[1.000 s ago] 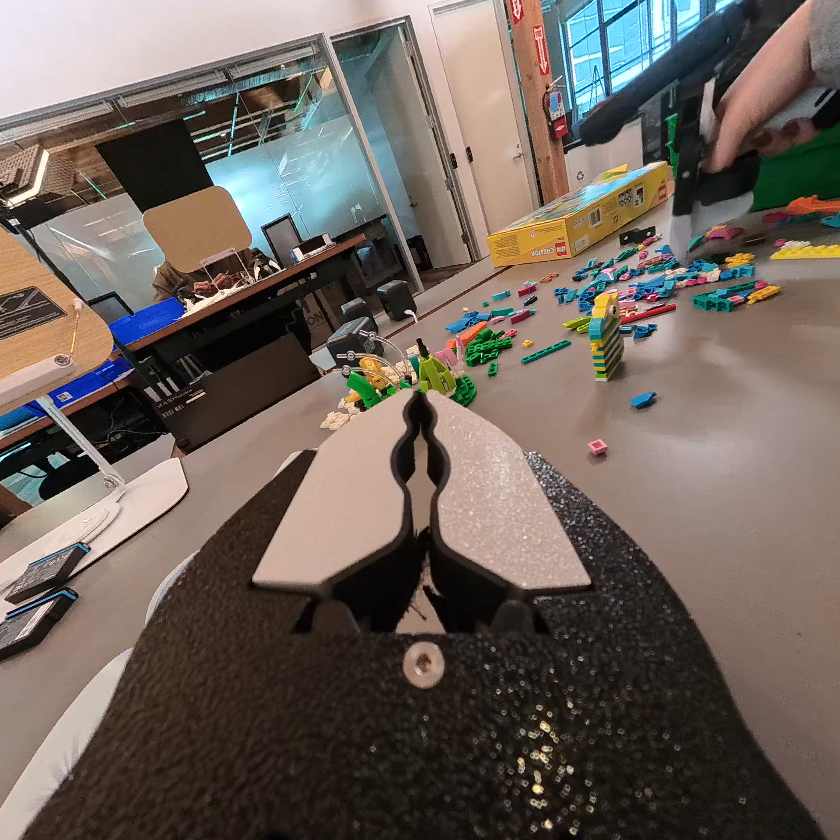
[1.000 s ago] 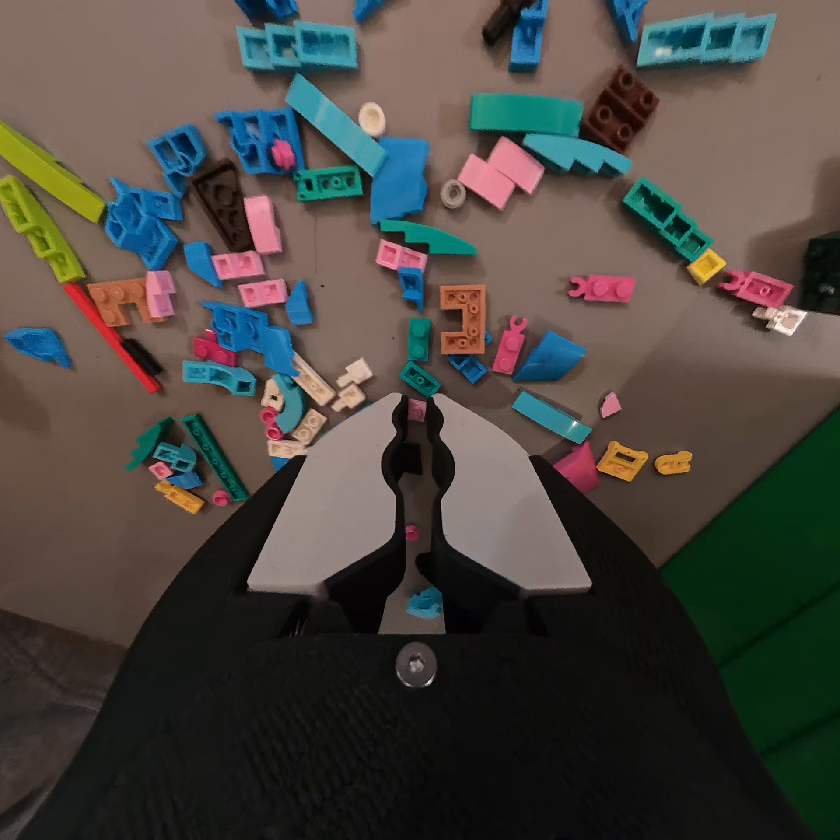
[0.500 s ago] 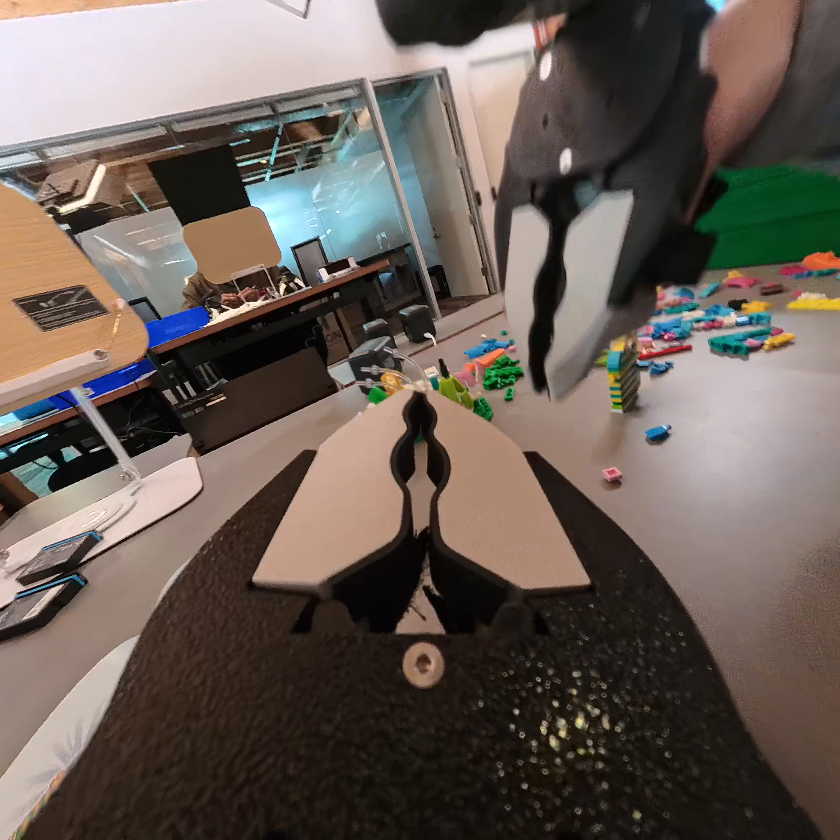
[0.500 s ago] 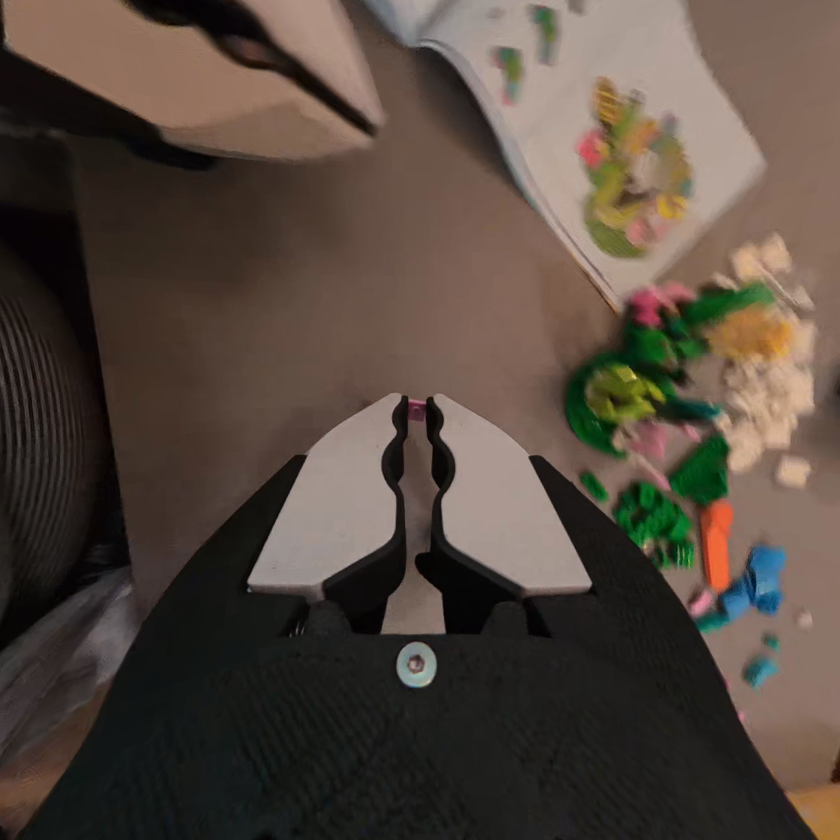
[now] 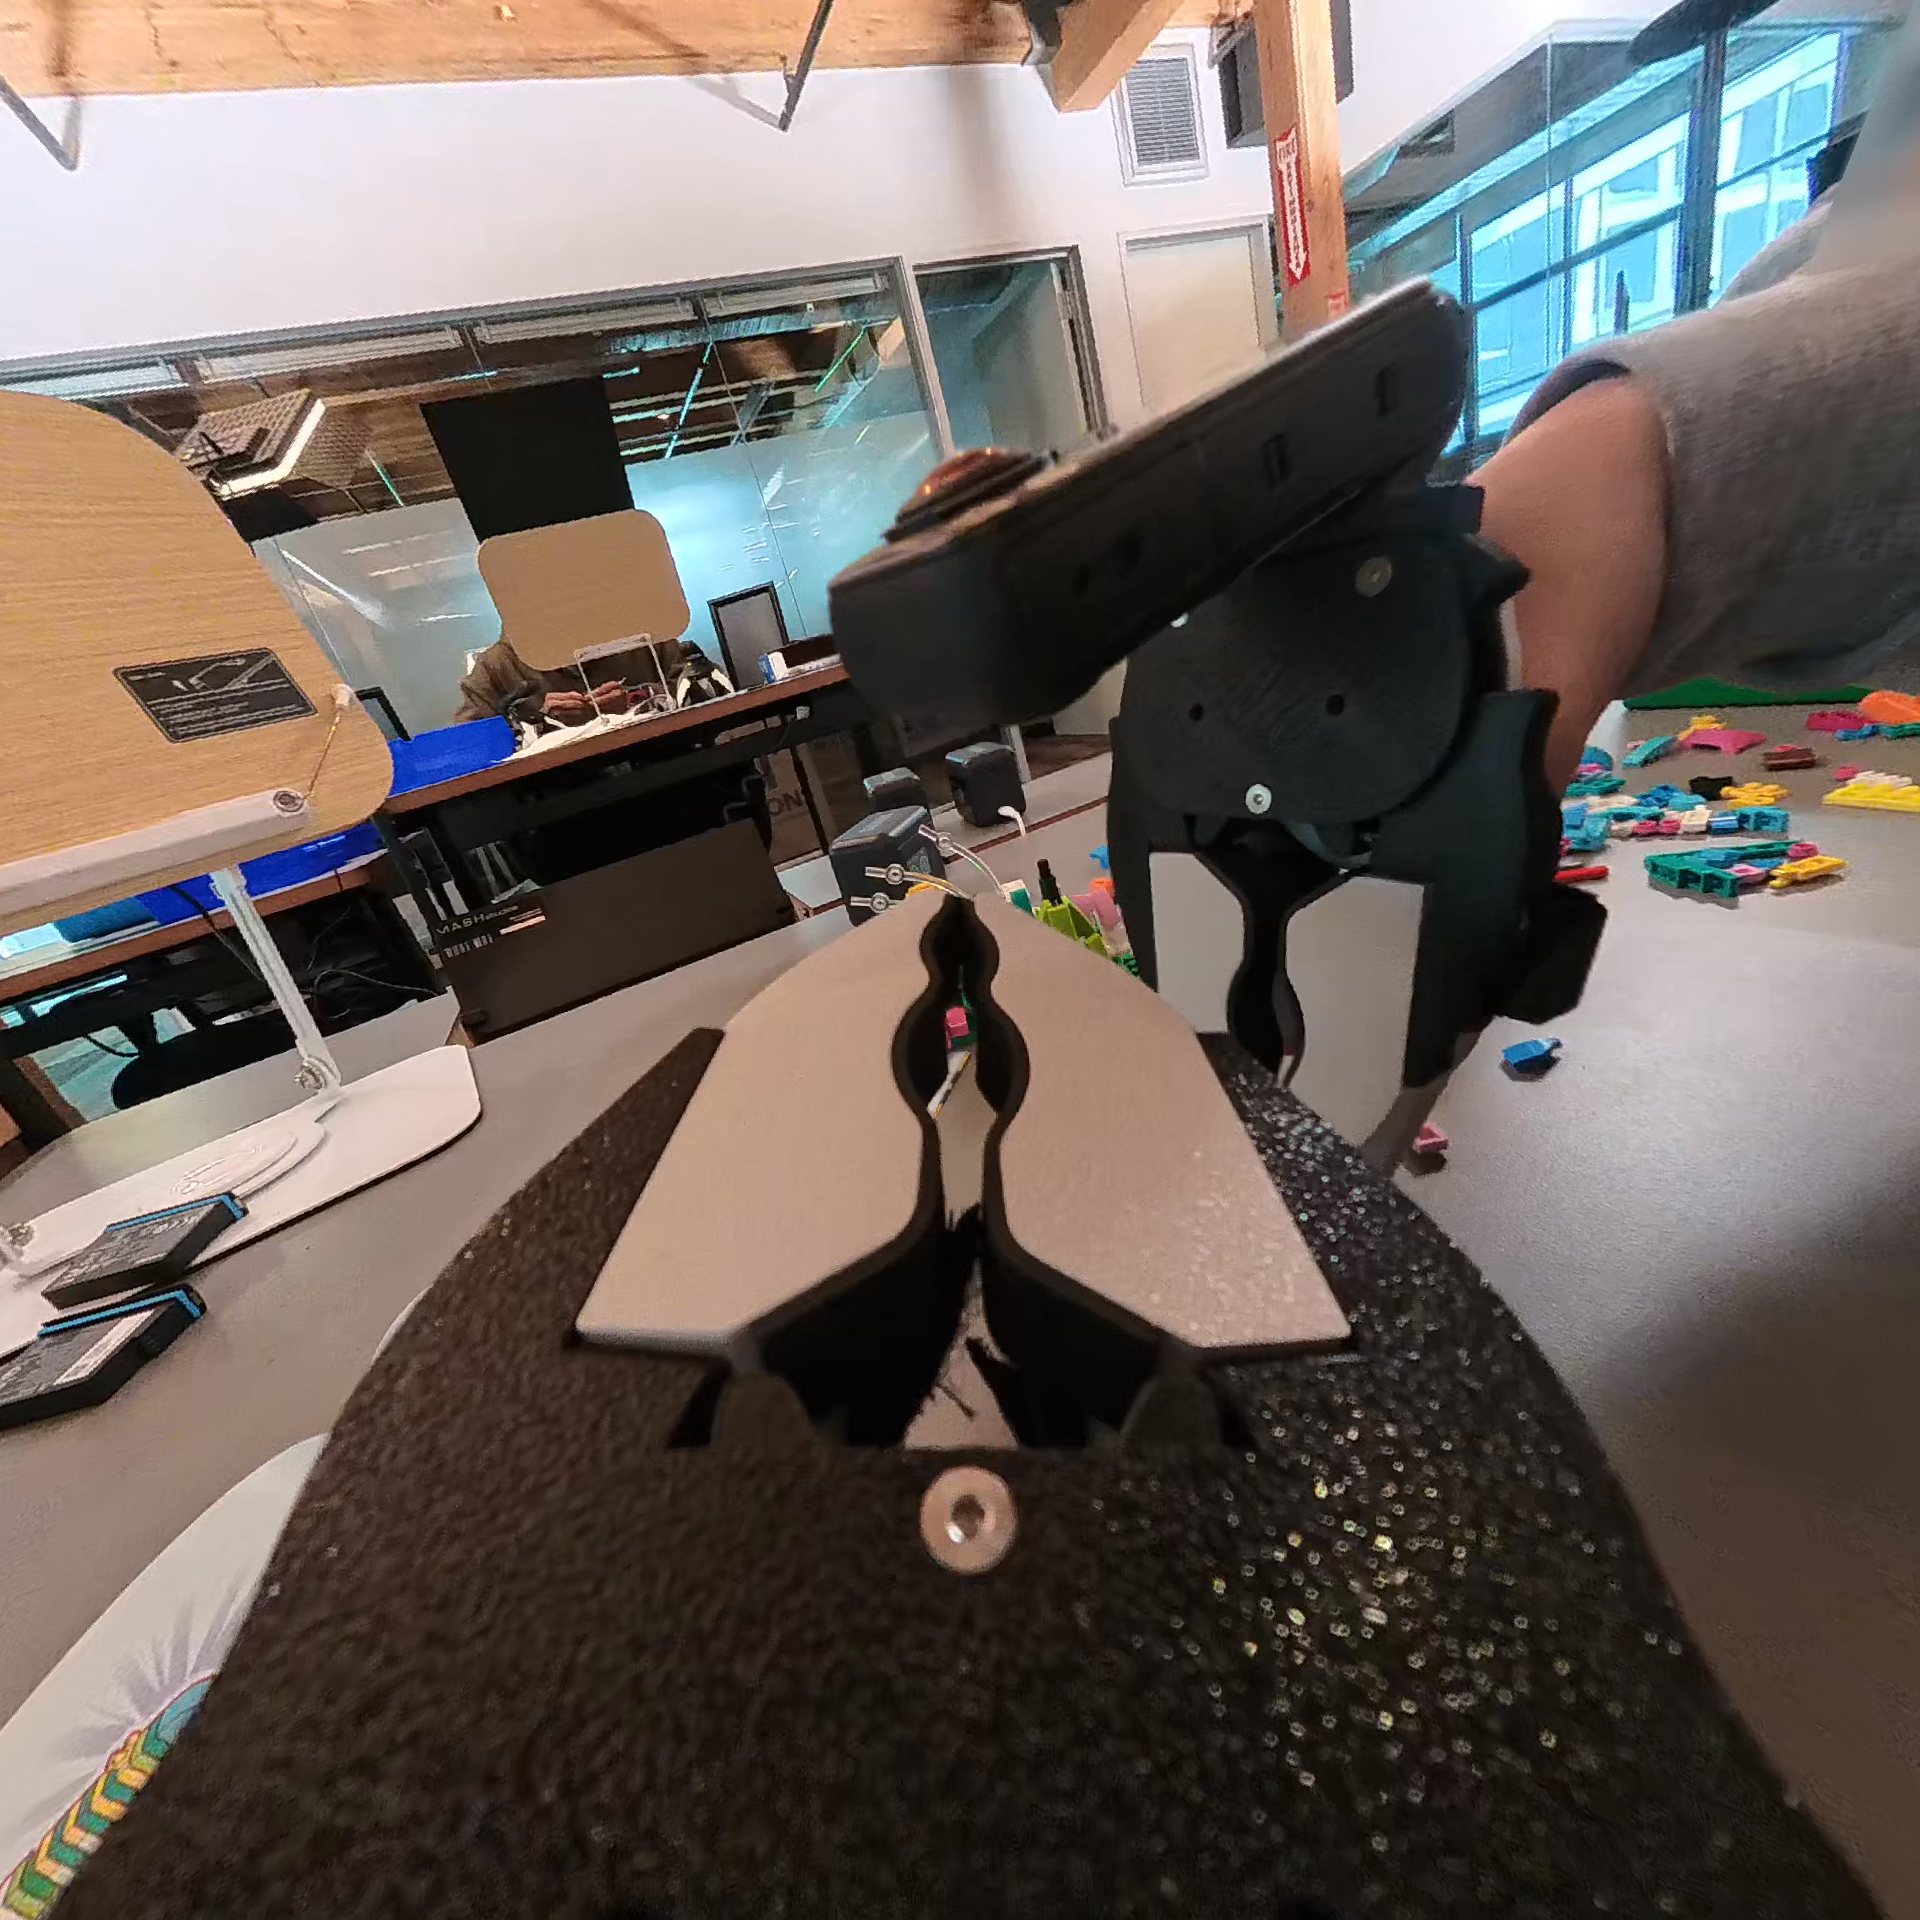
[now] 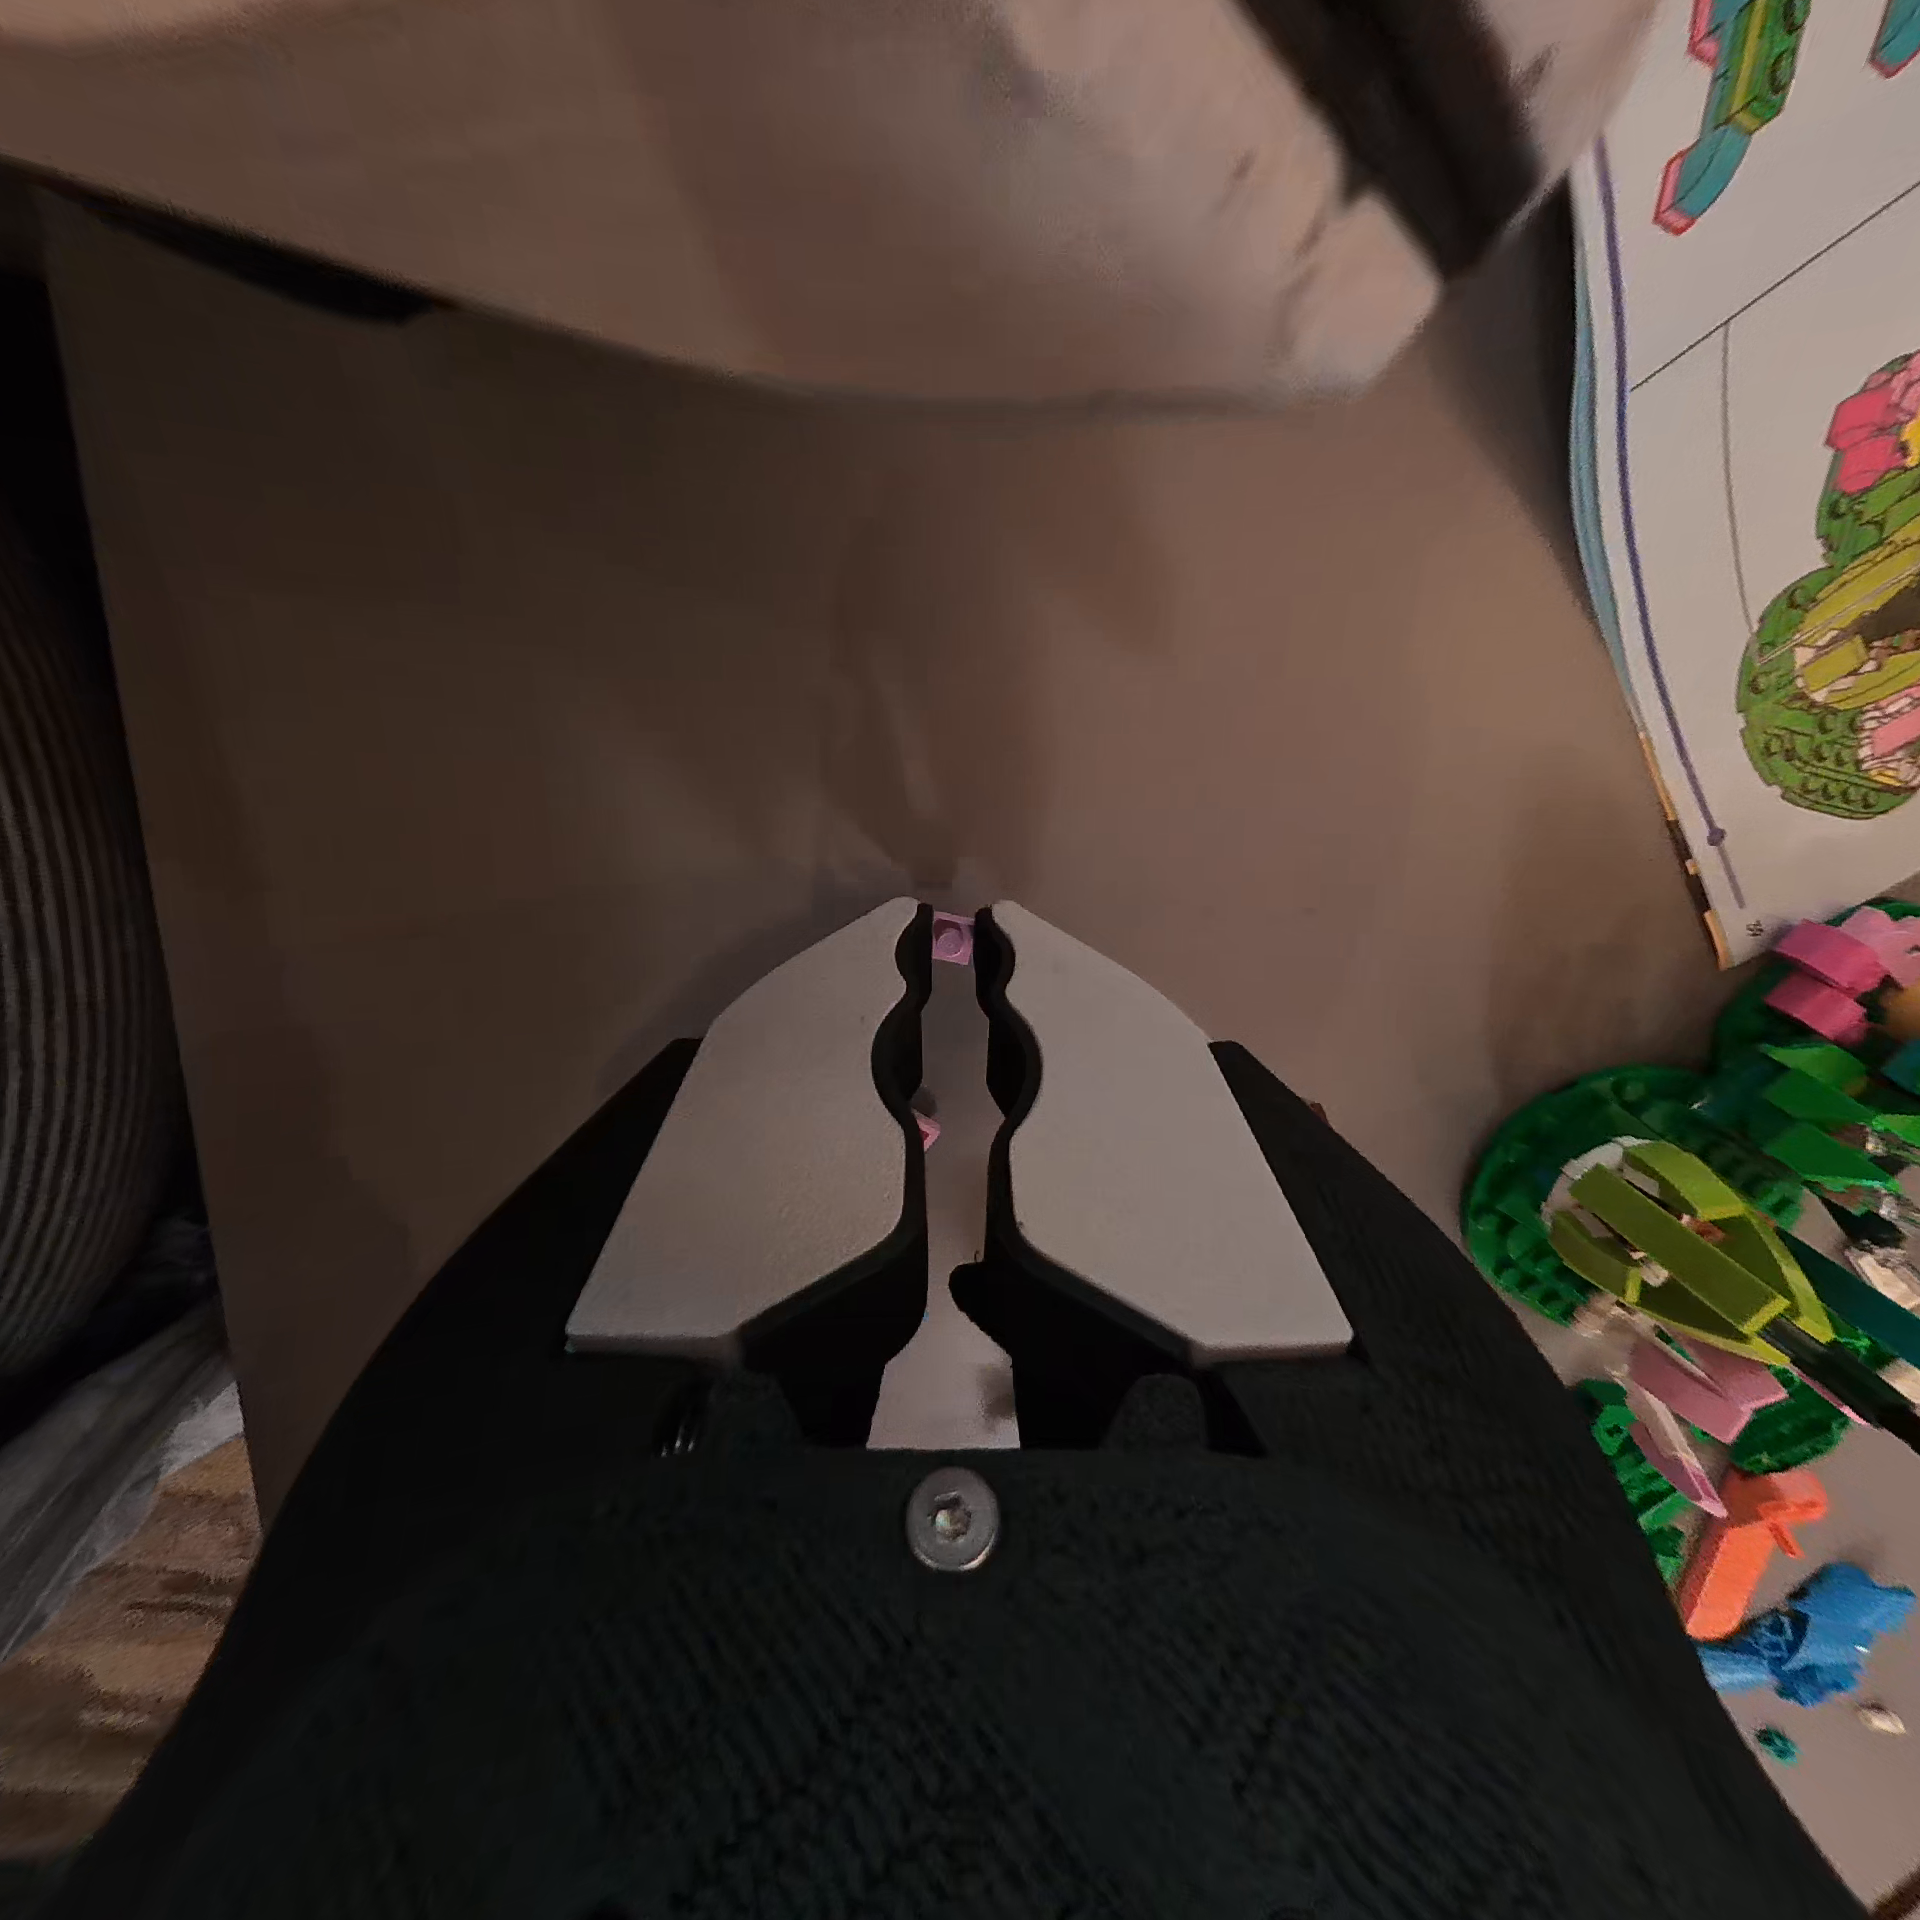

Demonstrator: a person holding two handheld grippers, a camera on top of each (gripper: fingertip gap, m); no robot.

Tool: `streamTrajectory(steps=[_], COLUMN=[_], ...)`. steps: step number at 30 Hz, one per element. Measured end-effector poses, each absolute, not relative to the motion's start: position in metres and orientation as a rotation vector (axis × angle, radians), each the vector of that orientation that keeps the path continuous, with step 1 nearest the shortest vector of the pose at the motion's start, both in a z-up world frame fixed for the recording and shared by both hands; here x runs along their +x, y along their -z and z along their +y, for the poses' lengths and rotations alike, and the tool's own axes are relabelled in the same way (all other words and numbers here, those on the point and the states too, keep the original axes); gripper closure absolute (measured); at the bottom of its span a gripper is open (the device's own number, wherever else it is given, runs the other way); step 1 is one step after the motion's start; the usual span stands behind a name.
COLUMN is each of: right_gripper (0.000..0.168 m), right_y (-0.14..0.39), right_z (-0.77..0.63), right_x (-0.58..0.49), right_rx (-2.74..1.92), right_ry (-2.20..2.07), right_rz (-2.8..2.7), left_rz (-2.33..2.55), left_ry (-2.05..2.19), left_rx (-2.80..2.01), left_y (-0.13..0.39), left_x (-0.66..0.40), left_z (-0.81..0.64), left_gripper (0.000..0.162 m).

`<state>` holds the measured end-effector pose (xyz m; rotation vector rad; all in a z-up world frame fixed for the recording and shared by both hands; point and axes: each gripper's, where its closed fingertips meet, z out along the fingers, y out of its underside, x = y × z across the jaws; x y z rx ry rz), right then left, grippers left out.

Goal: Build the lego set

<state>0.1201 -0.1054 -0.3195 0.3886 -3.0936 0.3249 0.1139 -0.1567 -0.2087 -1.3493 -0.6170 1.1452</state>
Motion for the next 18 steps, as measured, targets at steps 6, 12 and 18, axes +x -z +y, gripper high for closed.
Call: streamTrajectory(steps=[6,12,18], right_gripper=[0.161,0.153,0.151], right_y=[0.323,0.320,0.266], right_z=[-0.104,-0.103,-0.095], right_x=[0.123,0.123,0.129], right_rx=[0.415,0.407,0.372], right_ry=[-0.334,-0.351,-0.677], right_rz=[-3.105,-3.084,-2.980], left_rz=[-0.619,-0.614,-0.603], left_ry=[-1.139,-1.139,-1.130], left_rx=[-1.345,-1.345,-1.340], left_y=[0.209,0.208,0.207], left_x=[0.114,0.116,0.118], left_z=[-0.157,-0.158,-0.158], left_gripper=[0.162,0.162,0.162])
